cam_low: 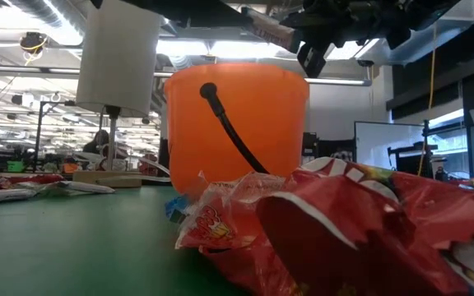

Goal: Sort candy
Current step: Put the white chocolate into the black bucket

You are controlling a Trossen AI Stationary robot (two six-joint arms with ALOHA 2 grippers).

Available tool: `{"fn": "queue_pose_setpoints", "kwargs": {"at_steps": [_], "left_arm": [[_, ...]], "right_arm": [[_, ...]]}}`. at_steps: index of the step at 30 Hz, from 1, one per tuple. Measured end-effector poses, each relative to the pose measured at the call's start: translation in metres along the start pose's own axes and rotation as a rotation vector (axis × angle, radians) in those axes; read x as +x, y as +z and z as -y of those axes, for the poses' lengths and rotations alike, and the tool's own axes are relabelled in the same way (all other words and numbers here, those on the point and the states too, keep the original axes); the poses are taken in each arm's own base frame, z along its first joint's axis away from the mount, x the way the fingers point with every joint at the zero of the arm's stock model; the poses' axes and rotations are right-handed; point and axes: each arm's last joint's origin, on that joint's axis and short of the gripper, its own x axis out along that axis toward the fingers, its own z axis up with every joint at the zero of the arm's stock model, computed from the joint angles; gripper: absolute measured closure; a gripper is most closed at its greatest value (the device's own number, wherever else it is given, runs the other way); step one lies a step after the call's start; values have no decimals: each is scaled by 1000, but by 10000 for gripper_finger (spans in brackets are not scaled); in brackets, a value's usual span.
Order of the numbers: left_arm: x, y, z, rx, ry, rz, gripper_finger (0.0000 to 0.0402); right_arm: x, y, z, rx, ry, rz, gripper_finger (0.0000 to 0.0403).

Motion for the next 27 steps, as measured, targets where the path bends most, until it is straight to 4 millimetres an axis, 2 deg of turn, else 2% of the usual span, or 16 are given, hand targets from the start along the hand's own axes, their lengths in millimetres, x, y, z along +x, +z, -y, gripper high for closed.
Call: {"fn": "queue_pose_setpoints", "kwargs": {"at_steps": [9,17,21,27], "left_arm": [[0,1,2,1,-51,25,392],[0,1,1,1,-24,12,401],[-2,2,1,0,-3,4,401],[-13,6,1,-7,8,-26,401]], "right_arm": [[0,0,0,2,1,-4,403],[0,0,0,1,-1,1,399],[-2,2,-1,-8,-12,17,370],[-9,6,-6,-42,-11,30,291]]}}
